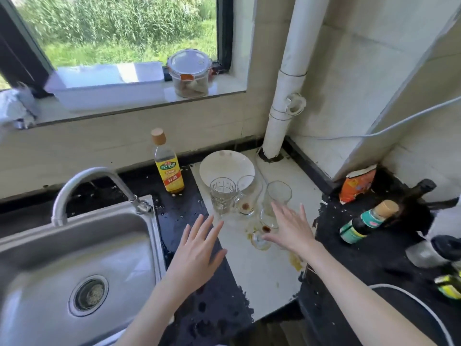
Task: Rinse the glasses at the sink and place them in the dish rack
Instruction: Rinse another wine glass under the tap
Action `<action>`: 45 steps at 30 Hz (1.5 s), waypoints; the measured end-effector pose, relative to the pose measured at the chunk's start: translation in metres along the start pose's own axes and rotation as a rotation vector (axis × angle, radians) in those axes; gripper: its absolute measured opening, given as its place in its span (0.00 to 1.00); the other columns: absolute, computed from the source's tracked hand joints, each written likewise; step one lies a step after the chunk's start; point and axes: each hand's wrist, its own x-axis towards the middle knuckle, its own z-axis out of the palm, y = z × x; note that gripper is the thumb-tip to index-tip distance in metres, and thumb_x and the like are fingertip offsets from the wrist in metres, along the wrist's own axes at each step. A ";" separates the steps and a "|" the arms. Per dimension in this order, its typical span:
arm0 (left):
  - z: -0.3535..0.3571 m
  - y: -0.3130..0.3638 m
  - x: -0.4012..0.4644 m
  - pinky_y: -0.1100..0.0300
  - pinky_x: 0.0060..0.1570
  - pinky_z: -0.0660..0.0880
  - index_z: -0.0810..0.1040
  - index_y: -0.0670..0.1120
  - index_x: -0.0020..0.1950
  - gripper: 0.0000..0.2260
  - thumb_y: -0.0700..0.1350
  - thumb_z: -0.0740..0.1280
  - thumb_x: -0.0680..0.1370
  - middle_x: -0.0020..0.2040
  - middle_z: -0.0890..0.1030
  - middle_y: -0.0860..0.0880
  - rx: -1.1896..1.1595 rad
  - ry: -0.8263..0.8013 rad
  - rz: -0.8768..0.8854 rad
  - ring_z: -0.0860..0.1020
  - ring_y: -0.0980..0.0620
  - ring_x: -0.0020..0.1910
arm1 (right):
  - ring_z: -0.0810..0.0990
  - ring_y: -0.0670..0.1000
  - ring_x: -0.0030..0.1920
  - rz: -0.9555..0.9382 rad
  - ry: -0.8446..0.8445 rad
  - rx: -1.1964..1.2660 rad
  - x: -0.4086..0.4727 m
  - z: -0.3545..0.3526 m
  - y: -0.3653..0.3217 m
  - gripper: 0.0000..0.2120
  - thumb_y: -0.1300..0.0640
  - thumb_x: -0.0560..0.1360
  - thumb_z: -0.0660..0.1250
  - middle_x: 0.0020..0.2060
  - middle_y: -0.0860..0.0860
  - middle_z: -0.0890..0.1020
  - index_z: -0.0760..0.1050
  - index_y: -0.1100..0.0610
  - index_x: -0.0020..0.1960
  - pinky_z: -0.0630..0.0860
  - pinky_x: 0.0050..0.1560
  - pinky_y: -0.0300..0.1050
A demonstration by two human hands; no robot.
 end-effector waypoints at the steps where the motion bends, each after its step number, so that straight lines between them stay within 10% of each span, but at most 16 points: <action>1: 0.004 -0.001 0.001 0.51 0.69 0.43 0.53 0.51 0.76 0.28 0.60 0.52 0.78 0.76 0.53 0.49 -0.022 0.013 -0.012 0.46 0.47 0.75 | 0.53 0.52 0.76 -0.020 -0.006 0.003 0.002 0.001 0.002 0.46 0.35 0.72 0.63 0.76 0.54 0.53 0.44 0.56 0.77 0.36 0.74 0.57; 8: 0.019 0.006 -0.008 0.54 0.72 0.39 0.39 0.54 0.75 0.32 0.59 0.56 0.79 0.77 0.42 0.53 -0.090 -0.019 -0.148 0.37 0.51 0.75 | 0.58 0.54 0.73 -0.194 0.019 0.037 0.008 -0.014 -0.008 0.36 0.42 0.72 0.66 0.70 0.53 0.65 0.56 0.56 0.72 0.48 0.74 0.48; 16: 0.008 -0.009 -0.033 0.57 0.72 0.55 0.44 0.54 0.76 0.41 0.60 0.67 0.73 0.75 0.55 0.56 -0.463 0.144 -0.298 0.53 0.56 0.74 | 0.71 0.47 0.59 -0.418 -0.096 0.439 0.006 -0.025 -0.091 0.36 0.45 0.65 0.74 0.57 0.45 0.69 0.63 0.51 0.67 0.70 0.60 0.44; 22: -0.004 -0.055 -0.074 0.76 0.60 0.59 0.55 0.56 0.72 0.39 0.55 0.74 0.68 0.67 0.66 0.60 -0.740 0.292 -0.387 0.66 0.65 0.63 | 0.72 0.43 0.53 -0.539 -0.156 0.524 -0.010 -0.021 -0.180 0.33 0.45 0.64 0.76 0.52 0.43 0.71 0.66 0.48 0.64 0.70 0.51 0.38; 34: -0.009 -0.206 -0.154 0.57 0.50 0.77 0.66 0.61 0.55 0.27 0.43 0.77 0.66 0.53 0.76 0.54 -1.008 0.327 -0.526 0.79 0.53 0.43 | 0.69 0.41 0.63 -0.304 -0.471 0.991 -0.018 0.039 -0.326 0.32 0.42 0.73 0.63 0.66 0.46 0.70 0.59 0.49 0.73 0.64 0.62 0.34; 45: 0.013 -0.270 -0.146 0.57 0.53 0.75 0.64 0.62 0.55 0.29 0.48 0.78 0.64 0.56 0.74 0.53 -1.016 0.231 -0.637 0.78 0.53 0.47 | 0.56 0.53 0.75 -0.068 -0.055 0.592 0.090 0.071 -0.334 0.28 0.55 0.80 0.58 0.75 0.56 0.58 0.53 0.61 0.76 0.54 0.72 0.45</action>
